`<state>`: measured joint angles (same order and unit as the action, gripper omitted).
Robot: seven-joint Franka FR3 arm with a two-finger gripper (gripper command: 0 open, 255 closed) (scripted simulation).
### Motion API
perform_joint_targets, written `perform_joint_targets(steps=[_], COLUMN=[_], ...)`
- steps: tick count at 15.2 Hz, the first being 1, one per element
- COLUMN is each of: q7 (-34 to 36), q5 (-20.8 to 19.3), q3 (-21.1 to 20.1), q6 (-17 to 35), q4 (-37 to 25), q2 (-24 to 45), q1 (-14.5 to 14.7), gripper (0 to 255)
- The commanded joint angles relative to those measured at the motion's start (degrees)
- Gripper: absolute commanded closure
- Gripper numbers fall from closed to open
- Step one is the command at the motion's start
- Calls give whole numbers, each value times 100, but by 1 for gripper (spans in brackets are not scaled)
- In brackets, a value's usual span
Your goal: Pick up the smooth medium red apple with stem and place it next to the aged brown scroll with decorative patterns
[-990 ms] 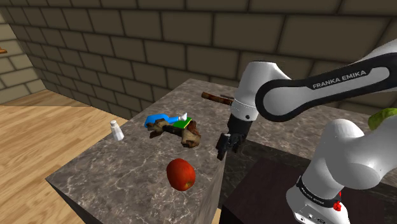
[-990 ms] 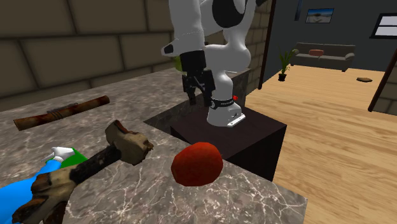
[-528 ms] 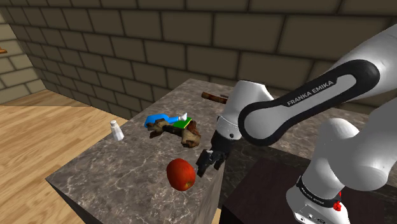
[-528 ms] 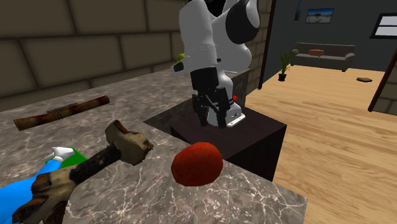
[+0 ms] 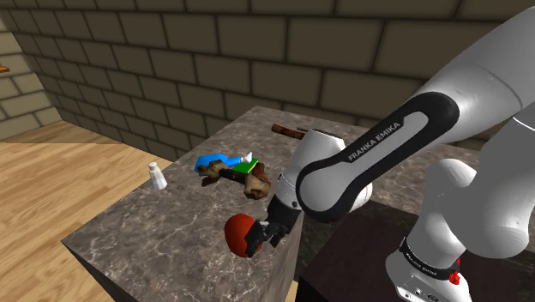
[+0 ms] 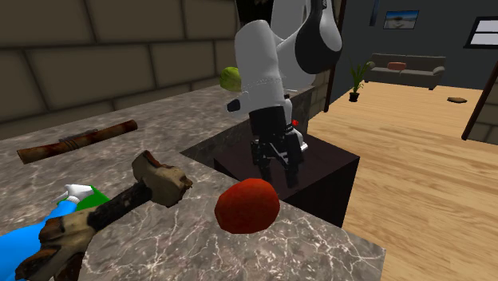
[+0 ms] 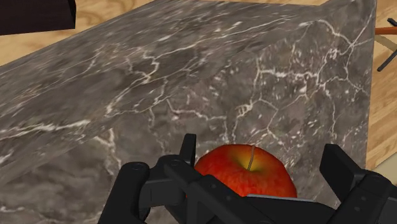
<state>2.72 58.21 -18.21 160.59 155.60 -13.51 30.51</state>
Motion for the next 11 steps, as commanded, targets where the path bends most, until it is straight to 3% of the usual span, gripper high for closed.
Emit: perform_joint_targets(steps=[1,3,11], q7=[-184,-449,-449], q5=[232,524,525], q3=[-14,-19,-24], q6=[189,391,390], q4=[-76,-205,-205], q2=[237,548,548], q1=[91,183,178], gripper=[0,0,0])
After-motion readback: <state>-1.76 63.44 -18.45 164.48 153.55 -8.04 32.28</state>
